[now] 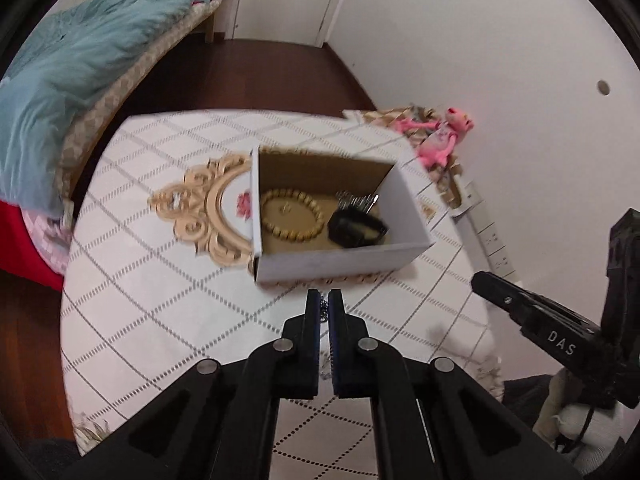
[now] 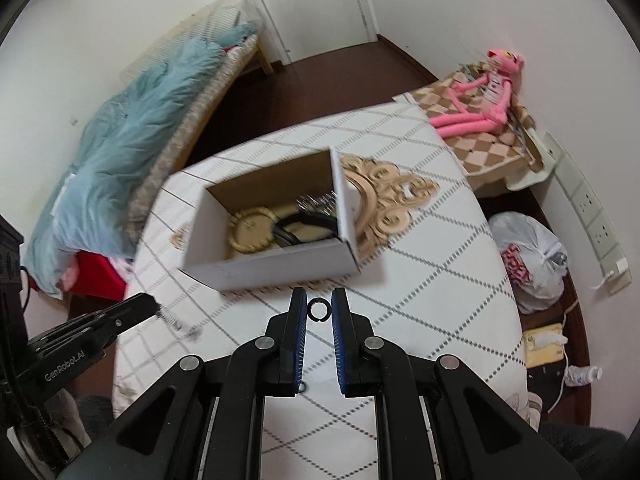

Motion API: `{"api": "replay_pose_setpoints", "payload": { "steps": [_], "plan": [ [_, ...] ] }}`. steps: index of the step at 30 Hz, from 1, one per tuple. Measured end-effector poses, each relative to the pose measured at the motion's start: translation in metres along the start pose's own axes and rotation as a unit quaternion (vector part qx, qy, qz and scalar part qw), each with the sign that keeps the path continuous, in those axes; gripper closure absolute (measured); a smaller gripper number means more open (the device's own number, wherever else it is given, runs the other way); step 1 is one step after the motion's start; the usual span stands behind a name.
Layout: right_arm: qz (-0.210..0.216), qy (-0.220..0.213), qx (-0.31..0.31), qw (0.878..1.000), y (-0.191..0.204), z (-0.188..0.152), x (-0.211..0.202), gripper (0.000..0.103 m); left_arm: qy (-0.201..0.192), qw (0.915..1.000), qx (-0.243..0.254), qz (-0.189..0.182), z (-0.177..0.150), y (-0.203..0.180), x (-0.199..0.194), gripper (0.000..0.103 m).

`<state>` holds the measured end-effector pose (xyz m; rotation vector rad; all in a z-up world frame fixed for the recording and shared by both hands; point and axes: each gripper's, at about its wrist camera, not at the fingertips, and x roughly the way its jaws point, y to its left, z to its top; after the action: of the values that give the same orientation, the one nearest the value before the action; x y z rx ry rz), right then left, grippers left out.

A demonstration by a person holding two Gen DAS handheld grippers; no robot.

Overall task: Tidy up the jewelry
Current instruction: 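Lower ring and earring into the white box while both tools open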

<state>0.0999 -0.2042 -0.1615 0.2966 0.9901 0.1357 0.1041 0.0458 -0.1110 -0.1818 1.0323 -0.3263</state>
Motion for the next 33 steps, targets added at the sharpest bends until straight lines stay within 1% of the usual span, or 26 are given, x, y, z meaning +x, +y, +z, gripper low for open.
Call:
{"api": "replay_pose_setpoints", "payload": {
  "steps": [4,6,9,10,14,19,22,23,24,26,28,29,30,31,32,33],
  "plan": [
    [0.016,-0.008,-0.017,1.0,0.015,0.027,-0.01,0.09,-0.02,0.9996,0.021,-0.005,0.03,-0.009,-0.016,0.102],
    [0.025,-0.004,-0.027,0.999,0.023,0.048,-0.005,0.09,-0.03,0.9992,0.028,-0.002,0.048,-0.012,-0.017,0.102],
    [0.024,0.007,-0.043,0.999,0.032,0.075,0.011,0.09,-0.029,0.999,0.033,0.0,0.072,-0.01,-0.007,0.102],
    [0.024,0.013,-0.046,0.999,0.034,0.081,0.017,0.09,-0.024,0.9992,0.032,0.001,0.078,-0.009,-0.001,0.102],
    [0.014,0.064,-0.063,0.996,0.038,0.111,0.062,0.09,0.005,0.9997,0.023,-0.002,0.102,0.002,0.03,0.102],
    [0.014,0.117,-0.054,0.992,0.034,0.123,0.101,0.09,0.043,0.9991,0.003,-0.005,0.113,0.016,0.063,0.101],
    [0.012,0.149,-0.055,0.987,0.032,0.124,0.116,0.09,0.07,0.9974,-0.013,0.012,0.113,0.022,0.078,0.098],
    [0.015,0.167,-0.054,0.984,0.032,0.122,0.121,0.09,0.08,0.9964,-0.019,0.022,0.113,0.024,0.082,0.097],
    [0.014,0.175,-0.052,0.983,0.032,0.12,0.125,0.089,0.089,0.9953,-0.023,0.031,0.112,0.026,0.087,0.097],
    [0.011,0.194,-0.055,0.979,0.032,0.116,0.13,0.089,0.091,0.9944,-0.025,0.048,0.11,0.028,0.089,0.095],
    [0.003,0.196,-0.057,0.979,0.032,0.116,0.132,0.085,0.088,0.9942,-0.022,0.059,0.11,0.029,0.089,0.087],
    [0.002,0.191,-0.06,0.98,0.033,0.116,0.129,0.076,0.086,0.9939,-0.021,0.067,0.109,0.029,0.087,0.066],
    [0.001,0.189,-0.059,0.98,0.033,0.117,0.127,0.063,0.082,0.9934,-0.021,0.077,0.108,0.03,0.086,0.033],
    [0.0,0.186,-0.058,0.981,0.033,0.118,0.126,0.053,0.075,0.9935,-0.023,0.082,0.108,0.031,0.083,0.022],
    [0.0,0.181,-0.059,0.982,0.033,0.119,0.122,0.051,0.065,0.9938,-0.026,0.086,0.106,0.032,0.079,0.018],
    [-0.002,0.177,-0.06,0.982,0.034,0.12,0.121,0.051,0.062,0.9936,-0.028,0.09,0.105,0.033,0.077,0.018]
  ]
}}
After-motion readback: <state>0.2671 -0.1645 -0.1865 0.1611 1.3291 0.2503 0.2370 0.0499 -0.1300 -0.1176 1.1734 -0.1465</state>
